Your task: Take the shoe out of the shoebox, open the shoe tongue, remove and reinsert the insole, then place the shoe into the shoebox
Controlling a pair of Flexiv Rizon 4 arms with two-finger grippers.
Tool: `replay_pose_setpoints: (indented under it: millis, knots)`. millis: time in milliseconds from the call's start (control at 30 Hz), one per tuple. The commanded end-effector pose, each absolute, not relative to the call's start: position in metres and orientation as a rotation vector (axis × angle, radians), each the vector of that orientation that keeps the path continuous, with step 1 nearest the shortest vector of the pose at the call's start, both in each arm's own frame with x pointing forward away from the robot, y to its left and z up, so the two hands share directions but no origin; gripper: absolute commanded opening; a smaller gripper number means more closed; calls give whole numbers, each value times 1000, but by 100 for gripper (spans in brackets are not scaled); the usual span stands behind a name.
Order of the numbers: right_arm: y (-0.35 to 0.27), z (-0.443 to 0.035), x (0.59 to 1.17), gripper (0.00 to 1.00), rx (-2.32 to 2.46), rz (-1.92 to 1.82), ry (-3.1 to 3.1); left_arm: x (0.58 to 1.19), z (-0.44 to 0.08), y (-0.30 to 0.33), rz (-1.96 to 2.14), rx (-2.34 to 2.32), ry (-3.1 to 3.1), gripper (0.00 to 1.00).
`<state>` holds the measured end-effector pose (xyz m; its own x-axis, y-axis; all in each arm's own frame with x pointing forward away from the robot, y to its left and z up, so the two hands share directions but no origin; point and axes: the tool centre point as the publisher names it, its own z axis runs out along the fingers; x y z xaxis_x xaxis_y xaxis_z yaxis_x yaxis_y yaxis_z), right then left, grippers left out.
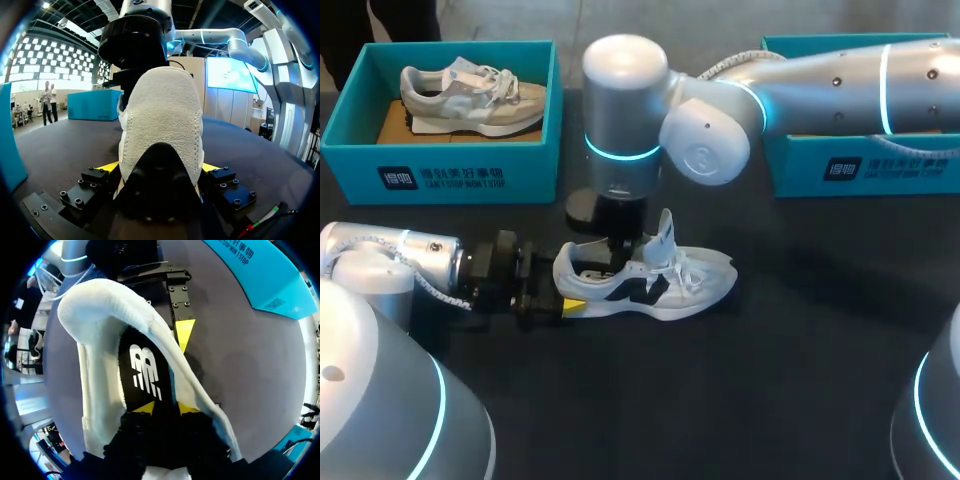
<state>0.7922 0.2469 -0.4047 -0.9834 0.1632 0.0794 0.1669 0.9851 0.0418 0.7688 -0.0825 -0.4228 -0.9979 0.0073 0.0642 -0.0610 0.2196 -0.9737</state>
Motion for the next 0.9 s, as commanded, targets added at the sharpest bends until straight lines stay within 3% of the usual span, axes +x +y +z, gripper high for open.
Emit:
replay_pose_setpoints:
  millis: [33,67,900]
  knots:
    - [252,-422,791,7,-246,-65,-3028,768,-423,-84,1929,54,-2412,0]
    - [251,-423,790,0,-245,-64,-3025,768,-423,-84,1929,54,-2412,0]
    - [225,-374,781,0,-376,-81,-3122,768,-423,-84,1929,54,-2412,0]
